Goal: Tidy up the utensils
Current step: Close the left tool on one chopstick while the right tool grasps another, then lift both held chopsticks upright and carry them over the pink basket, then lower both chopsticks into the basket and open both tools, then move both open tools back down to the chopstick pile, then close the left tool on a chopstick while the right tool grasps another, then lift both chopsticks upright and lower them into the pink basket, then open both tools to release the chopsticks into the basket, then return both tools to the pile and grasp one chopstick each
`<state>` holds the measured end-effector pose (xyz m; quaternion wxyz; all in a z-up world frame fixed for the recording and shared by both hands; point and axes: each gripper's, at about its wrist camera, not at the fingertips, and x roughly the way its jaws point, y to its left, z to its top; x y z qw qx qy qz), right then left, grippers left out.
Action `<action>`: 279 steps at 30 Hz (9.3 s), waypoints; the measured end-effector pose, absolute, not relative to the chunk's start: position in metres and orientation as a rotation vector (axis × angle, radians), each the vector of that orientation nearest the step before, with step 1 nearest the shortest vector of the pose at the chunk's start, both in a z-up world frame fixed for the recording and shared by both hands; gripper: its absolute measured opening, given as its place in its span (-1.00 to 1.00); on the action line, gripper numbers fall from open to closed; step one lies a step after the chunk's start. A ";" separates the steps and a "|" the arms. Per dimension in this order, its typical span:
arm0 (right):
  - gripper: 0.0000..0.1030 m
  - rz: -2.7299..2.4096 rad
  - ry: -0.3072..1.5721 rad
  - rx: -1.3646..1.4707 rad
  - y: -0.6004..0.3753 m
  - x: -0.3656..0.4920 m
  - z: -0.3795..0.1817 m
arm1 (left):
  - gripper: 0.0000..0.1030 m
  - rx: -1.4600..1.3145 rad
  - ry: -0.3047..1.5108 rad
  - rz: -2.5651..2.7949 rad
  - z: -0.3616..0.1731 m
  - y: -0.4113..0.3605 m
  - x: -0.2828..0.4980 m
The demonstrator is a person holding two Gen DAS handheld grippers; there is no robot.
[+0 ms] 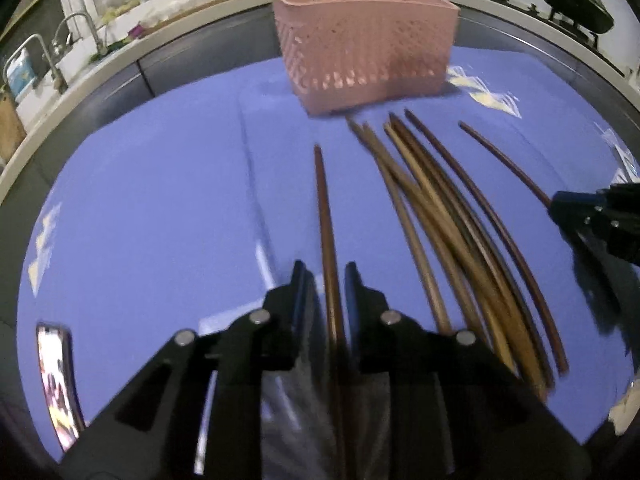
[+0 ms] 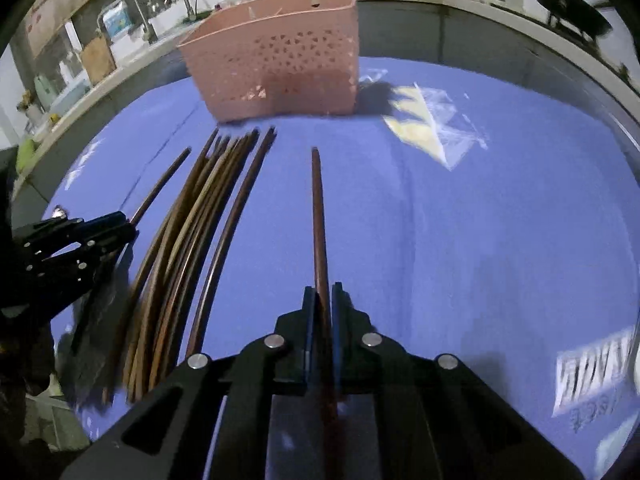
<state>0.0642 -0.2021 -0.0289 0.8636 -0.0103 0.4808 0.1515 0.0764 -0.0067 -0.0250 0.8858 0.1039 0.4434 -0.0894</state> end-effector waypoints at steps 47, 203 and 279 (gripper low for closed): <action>-0.90 0.495 0.319 0.156 -0.184 0.096 0.220 | -0.92 -0.063 0.323 -0.400 0.238 0.020 0.087; -0.90 0.419 0.484 0.264 -0.164 0.237 0.131 | -0.74 0.003 0.569 -0.297 0.153 -0.021 0.236; -0.80 0.291 0.894 -0.037 -0.191 -0.017 -0.033 | -0.77 0.088 0.946 -0.234 -0.027 0.011 0.019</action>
